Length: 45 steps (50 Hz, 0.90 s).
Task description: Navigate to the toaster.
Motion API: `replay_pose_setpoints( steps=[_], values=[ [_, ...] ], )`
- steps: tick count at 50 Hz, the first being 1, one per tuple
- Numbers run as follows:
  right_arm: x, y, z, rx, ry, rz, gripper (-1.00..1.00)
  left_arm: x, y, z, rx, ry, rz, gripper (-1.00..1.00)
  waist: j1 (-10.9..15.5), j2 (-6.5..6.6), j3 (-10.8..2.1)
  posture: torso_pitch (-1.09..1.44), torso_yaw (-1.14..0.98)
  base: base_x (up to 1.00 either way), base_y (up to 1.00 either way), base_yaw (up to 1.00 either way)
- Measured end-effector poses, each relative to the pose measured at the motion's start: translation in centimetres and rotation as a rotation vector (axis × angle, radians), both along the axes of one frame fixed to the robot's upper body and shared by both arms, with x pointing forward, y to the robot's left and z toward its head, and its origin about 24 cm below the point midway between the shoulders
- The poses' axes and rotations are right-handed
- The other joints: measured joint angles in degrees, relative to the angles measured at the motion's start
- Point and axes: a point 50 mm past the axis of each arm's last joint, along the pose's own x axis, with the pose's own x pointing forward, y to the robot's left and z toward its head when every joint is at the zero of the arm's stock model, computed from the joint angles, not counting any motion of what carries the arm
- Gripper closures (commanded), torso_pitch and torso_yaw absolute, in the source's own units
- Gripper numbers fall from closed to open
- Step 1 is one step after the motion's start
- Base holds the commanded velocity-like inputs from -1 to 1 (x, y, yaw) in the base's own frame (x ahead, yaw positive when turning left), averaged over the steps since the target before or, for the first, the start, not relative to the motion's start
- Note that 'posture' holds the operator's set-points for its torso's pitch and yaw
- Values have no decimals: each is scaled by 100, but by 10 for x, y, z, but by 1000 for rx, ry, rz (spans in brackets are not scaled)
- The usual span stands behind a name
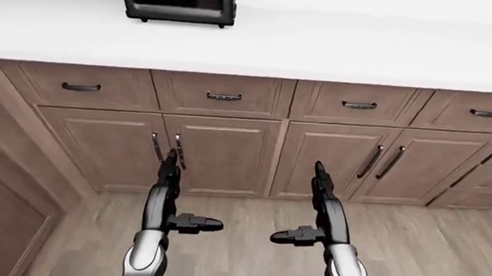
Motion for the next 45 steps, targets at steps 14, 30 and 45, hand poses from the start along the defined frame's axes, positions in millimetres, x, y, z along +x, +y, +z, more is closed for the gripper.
replay_pose_setpoints(
  steps=[14, 30, 45],
  values=[
    [-3, -4, 0, -11, 8, -19, -100, 0, -5, 0, -9, 1, -16, -100, -76, 288, 81, 0, 0, 0, -28, 0],
    [1, -2, 1, -12, -9, -2, -100, 1, -3, 1, -9, -4, -6, -100, -81, -296, -71, 0, 0, 0, -28, 0],
    [0, -3, -1, 0, 3, -16, -100, 1, -4, 0, -4, -2, -16, -100, -17, 412, 46, 0, 0, 0, -28, 0]
  ],
)
